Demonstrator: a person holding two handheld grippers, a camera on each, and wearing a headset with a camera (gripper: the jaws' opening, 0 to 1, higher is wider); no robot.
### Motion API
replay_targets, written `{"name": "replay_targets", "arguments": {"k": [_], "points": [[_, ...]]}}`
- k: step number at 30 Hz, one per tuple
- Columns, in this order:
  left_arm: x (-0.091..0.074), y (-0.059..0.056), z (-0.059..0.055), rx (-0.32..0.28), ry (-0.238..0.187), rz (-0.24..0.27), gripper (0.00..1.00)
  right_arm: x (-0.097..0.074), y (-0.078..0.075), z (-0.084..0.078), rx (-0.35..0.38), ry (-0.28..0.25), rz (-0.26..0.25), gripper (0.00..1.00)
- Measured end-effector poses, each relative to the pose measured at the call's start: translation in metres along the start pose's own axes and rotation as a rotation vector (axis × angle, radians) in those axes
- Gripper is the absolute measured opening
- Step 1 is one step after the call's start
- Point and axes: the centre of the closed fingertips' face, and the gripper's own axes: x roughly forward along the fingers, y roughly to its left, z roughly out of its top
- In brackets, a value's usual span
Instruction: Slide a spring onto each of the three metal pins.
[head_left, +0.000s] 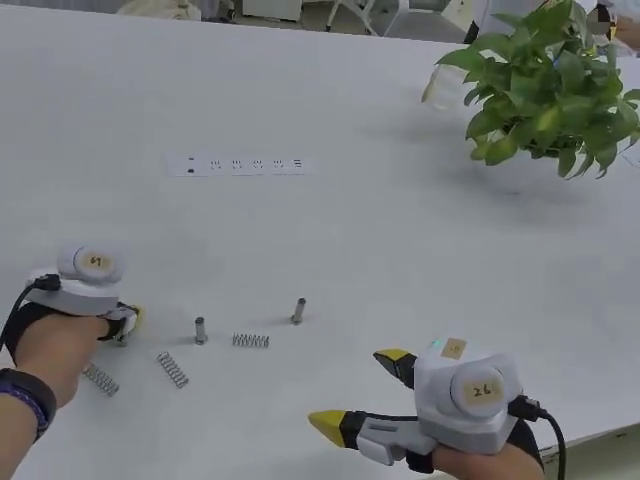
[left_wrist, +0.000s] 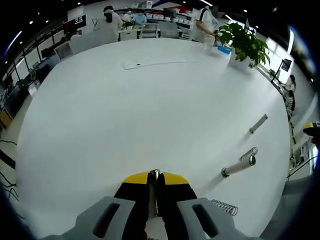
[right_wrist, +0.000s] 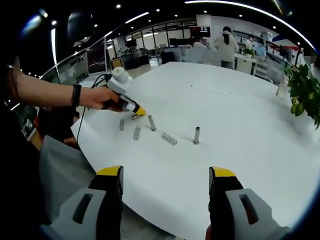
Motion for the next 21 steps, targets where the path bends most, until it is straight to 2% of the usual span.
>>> {"name": "replay_targets", "arguments": {"k": [3,5,11,21], "points": [[0.0002,0.0001,-0.0014,-0.02,0.011,-0.003,0.0,-0.0002,-0.0002,0.0005,0.0,-0.005,0.0,0.68],[0.0009,-0.0012,-0.0021,-0.044,0.017,-0.026,0.0,-0.0005,-0.0011,-0.0003,0.003,-0.006,-0.002,0.68],[0.0006,-0.005,-0.0045,-0.064,0.024,-0.051,0.0,-0.003,-0.0028,-0.0024,0.01,-0.009,-0.009,0.68],[-0.0084,-0.0053,0.0023,-0.079,-0.015,-0.055,0.0,-0.0054,-0.0056,-0.0062,0.021,-0.012,-0.018,0.68]]}}
